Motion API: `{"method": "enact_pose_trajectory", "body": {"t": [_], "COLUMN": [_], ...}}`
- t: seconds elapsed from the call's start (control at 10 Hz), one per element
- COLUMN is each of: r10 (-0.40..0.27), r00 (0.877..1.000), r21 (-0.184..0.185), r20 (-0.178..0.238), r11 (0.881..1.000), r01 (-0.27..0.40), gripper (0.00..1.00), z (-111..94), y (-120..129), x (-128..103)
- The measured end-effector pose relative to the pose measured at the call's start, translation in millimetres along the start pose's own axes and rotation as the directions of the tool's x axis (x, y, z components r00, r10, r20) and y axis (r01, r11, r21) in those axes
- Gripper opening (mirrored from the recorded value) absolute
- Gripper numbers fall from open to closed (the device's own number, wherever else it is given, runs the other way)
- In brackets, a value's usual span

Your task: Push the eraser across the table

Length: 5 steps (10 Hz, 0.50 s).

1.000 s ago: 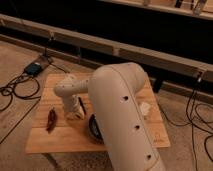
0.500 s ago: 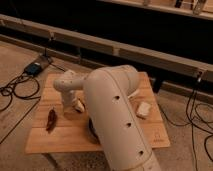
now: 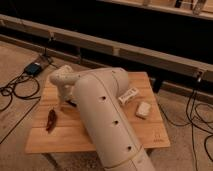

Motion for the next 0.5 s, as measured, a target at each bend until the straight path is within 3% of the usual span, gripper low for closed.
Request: {"method": "enact_pose_trajectory", "body": {"t": [0.5], "r10": [-0.059], "r00": [0.998], "r21": [0.021], "r20": [0.032], "r11": [0.998], "r01": [0.059], "gripper": [0.65], "z": [-5.1], "y": [22.1], "x": [-47.5]}}
